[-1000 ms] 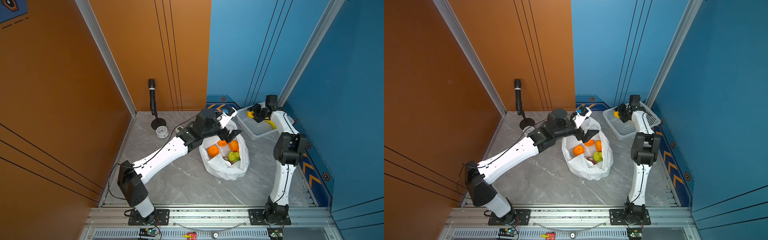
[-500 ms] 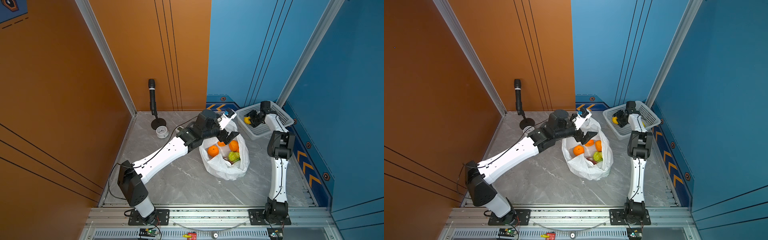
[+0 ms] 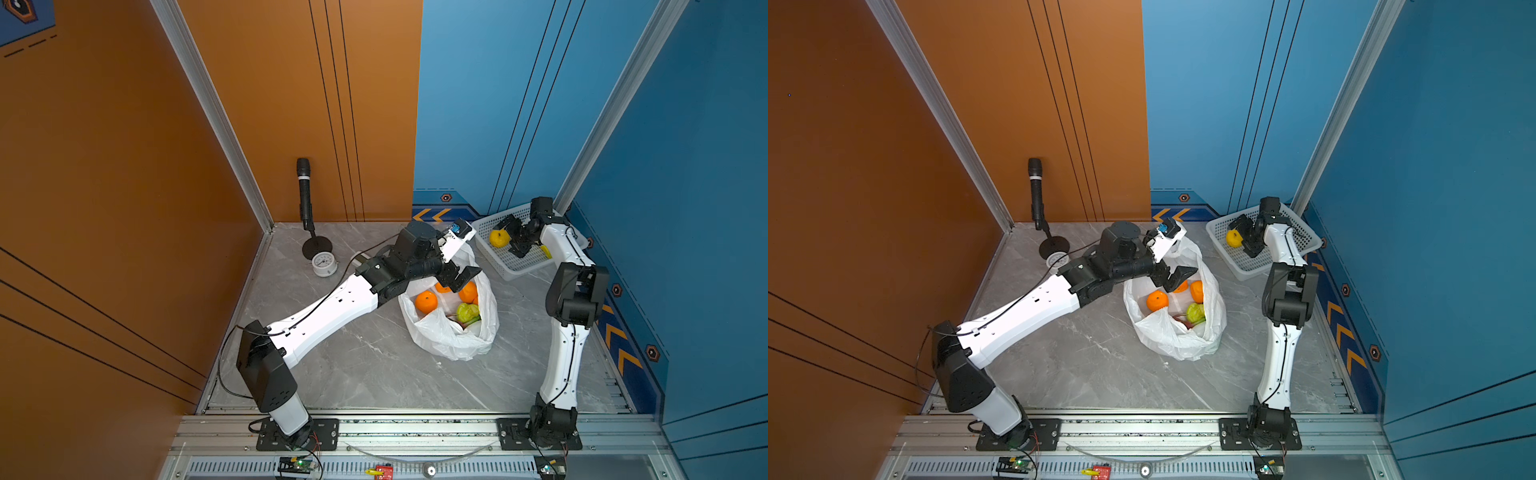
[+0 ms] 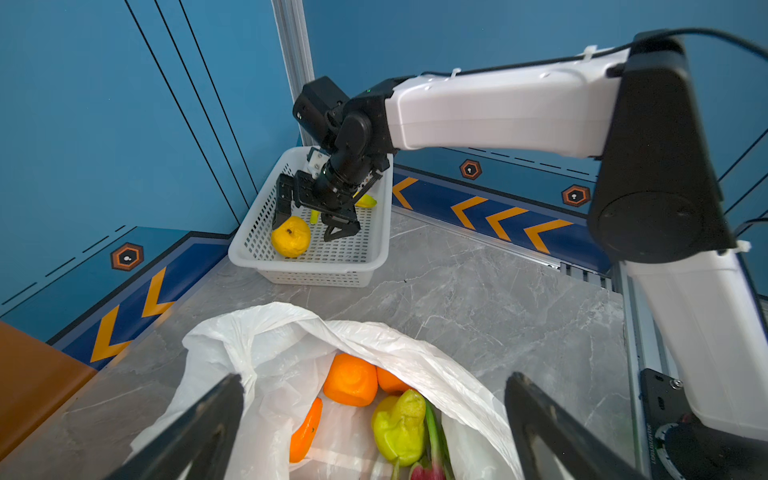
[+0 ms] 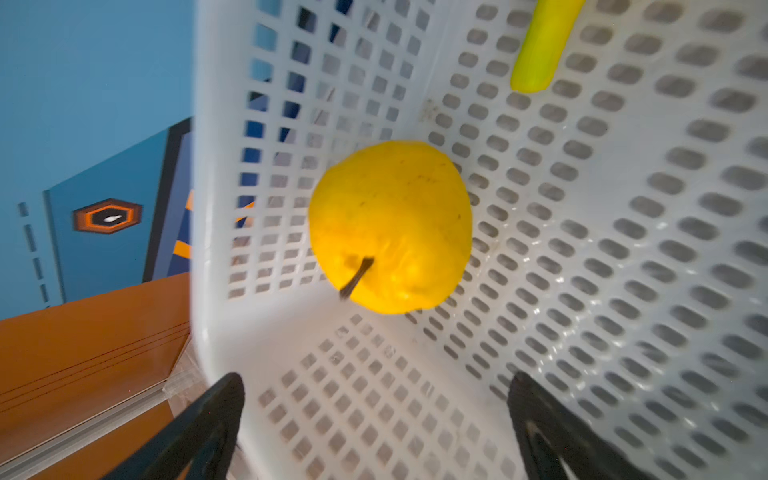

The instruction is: Untie the knot of the plastic bag and take out the fruit

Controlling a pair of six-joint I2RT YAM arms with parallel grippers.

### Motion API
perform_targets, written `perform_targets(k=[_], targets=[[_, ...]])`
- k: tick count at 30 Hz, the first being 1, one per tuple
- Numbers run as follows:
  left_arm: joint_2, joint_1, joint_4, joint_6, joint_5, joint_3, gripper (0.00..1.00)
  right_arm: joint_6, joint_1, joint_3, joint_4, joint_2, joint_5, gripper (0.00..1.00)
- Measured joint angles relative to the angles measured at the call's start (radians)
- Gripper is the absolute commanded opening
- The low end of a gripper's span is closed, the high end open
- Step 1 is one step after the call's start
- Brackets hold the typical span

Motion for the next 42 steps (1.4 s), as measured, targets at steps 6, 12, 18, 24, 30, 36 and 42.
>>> perform_targets(k=[6, 12, 18, 24, 30, 36, 42], targets=[[0.001, -0.028, 0.0, -0.056, -0.026, -0.023, 0.98, -0.057, -0.022, -0.212, 0.006, -0.275, 0.0, 1.0], [0.009, -0.036, -0.037, -0.1, -0.045, -0.071, 0.91, -0.071, -0.023, -0.533, 0.043, -0.585, 0.0, 1.0], [0.053, -0.049, -0.08, -0.085, -0.068, -0.08, 0.88, -0.072, -0.013, -0.801, 0.038, -0.874, 0.005, 1.0], [0.144, -0.072, -0.116, -0.019, -0.085, -0.08, 0.82, -0.118, 0.061, -0.918, -0.057, -1.1, -0.003, 1.0], [0.233, -0.072, -0.122, 0.03, -0.091, -0.08, 0.82, -0.154, 0.242, -1.061, -0.119, -1.215, 0.042, 1.0], [0.29, -0.066, -0.114, 0.055, -0.088, -0.079, 0.84, -0.151, 0.354, -1.189, -0.13, -1.219, 0.108, 0.97], [0.323, -0.064, -0.076, 0.103, -0.08, -0.079, 0.91, -0.142, 0.382, -1.201, -0.188, -1.192, 0.256, 0.95]])
